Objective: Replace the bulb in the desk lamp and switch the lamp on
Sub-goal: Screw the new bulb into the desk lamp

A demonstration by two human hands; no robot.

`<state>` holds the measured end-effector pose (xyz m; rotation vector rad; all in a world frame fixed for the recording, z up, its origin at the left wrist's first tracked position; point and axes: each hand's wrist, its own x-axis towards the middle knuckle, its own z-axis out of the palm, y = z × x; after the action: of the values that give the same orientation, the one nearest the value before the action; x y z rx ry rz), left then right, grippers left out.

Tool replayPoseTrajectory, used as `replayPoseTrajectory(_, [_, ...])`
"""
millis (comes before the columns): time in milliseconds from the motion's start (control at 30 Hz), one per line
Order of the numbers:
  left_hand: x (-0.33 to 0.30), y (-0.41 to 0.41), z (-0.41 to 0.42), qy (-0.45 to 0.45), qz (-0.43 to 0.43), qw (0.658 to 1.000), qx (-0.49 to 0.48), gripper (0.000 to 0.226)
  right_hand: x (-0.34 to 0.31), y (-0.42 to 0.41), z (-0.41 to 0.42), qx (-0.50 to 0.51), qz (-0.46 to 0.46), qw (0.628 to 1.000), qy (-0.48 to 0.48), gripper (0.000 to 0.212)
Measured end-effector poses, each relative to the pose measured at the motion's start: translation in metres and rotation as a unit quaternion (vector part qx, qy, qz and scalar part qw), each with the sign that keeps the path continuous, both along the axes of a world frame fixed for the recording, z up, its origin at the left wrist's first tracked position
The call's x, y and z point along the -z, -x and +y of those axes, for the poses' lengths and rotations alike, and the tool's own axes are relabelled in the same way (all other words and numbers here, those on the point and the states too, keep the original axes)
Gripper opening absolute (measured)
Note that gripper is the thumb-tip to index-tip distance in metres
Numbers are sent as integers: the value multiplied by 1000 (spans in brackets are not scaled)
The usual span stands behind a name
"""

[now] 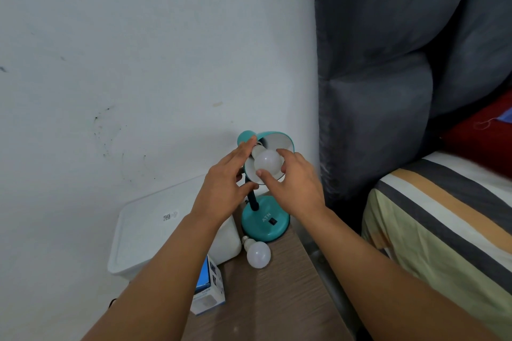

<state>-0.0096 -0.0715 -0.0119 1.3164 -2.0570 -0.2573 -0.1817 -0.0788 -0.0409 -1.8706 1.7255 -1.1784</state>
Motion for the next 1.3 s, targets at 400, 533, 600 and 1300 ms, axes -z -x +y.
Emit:
replayPoseTrajectory(400, [1, 0, 0, -4, 2, 1000, -7, 103, -1, 2, 3, 6, 35, 999, 4, 79])
replayPoseTrajectory(533, [1, 1, 0, -9, 10, 1000, -2, 98, -3, 3, -1, 6, 42, 999, -1, 66])
replayPoseTrajectory(600, [1, 1, 1, -7, 9, 1000, -3, 97, -3, 3, 0, 12, 40, 999, -9, 64])
replayPoseTrajectory(1300, [2, 1, 1, -8, 9, 1000, -9, 103, -1, 3, 1, 15, 57, 998, 17, 64])
